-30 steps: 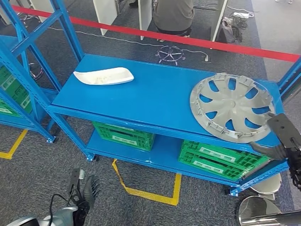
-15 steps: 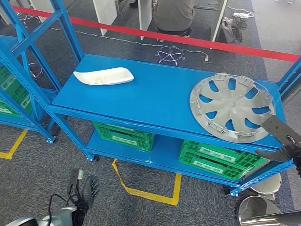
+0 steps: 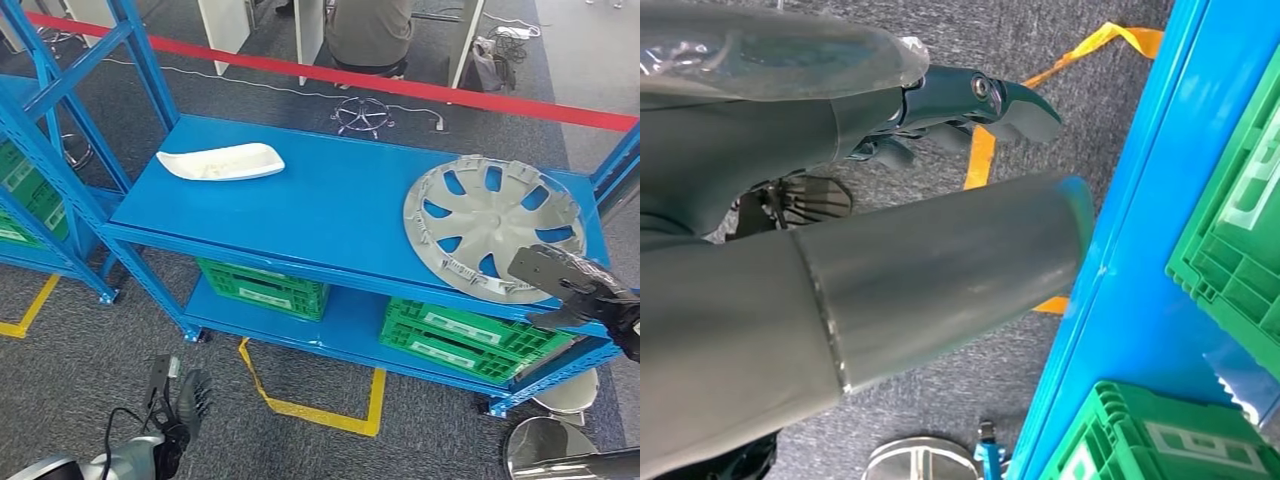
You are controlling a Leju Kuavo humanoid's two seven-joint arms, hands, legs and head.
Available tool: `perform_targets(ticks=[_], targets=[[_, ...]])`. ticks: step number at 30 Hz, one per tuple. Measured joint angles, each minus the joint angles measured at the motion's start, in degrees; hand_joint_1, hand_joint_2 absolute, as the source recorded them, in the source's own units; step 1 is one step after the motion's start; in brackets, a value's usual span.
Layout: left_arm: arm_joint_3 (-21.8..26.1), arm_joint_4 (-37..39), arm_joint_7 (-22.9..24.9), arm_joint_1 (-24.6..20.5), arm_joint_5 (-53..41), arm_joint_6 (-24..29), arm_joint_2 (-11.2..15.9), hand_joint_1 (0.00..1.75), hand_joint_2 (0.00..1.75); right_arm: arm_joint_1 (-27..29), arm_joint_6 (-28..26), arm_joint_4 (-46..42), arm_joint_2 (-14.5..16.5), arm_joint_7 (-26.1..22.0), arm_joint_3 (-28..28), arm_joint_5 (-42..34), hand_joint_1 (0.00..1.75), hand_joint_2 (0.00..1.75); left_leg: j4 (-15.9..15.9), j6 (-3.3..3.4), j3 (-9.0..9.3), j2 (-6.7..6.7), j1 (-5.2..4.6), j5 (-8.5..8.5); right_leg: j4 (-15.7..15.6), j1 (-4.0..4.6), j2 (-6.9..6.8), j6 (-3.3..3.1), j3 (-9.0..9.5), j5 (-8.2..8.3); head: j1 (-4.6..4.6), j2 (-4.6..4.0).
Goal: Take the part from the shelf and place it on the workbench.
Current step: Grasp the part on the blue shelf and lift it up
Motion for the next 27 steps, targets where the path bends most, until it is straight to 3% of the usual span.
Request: perform_targets(ticks=[11, 27], targets=[[0.0, 0.0, 0.13, -0.31, 0.18, 0.08, -0.19, 0.0, 0.0, -6.15, 4.28, 4.55, 3.2, -1.87, 12.45, 15.17, 0.0, 1.75, 0.0, -0.04, 0.02, -0.04, 0.03, 0.03, 0.01, 0.01, 0.0, 0.0, 0.01, 0.0, 0.01, 0.0], [0.0, 0.0, 0.22, -0.26, 0.42, 0.25, -0.19, 0.0, 0.0, -7.01, 5.01, 6.99, 4.39, -2.93, 19.4, 19.42, 0.0, 1.75, 0.0, -0.04, 0.03, -0.04, 0.03, 0.03, 0.01, 0.01, -0.01, 0.0, 0.01, -0.01, 0.01, 0.0]])
